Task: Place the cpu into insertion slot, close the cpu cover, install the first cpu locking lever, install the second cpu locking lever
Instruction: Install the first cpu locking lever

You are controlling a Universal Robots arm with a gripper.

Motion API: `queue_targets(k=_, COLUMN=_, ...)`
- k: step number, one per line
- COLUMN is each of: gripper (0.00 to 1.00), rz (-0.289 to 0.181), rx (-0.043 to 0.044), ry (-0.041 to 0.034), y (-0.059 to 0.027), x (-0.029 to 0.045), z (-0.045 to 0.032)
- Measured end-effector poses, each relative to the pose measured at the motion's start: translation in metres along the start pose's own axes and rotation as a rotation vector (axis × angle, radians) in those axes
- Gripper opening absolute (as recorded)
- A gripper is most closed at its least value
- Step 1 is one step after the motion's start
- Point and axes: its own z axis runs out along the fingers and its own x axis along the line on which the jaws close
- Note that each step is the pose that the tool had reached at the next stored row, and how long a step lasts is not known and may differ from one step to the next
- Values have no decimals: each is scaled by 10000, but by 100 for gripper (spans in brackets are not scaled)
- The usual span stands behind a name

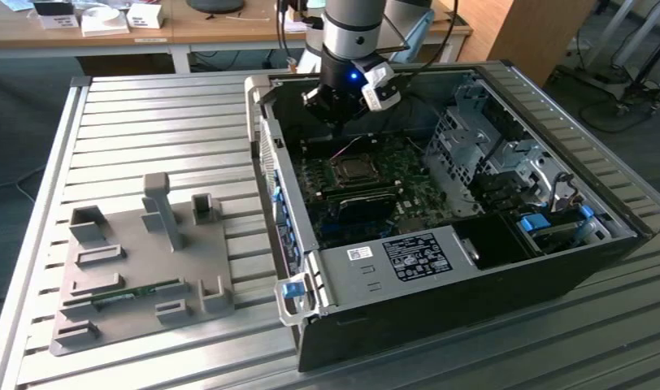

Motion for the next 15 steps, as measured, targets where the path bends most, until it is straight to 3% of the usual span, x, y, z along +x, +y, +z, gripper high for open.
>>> queue_targets(k=15, gripper=11, rz=0, rx=8, ry=0, y=1, x=-174, z=88)
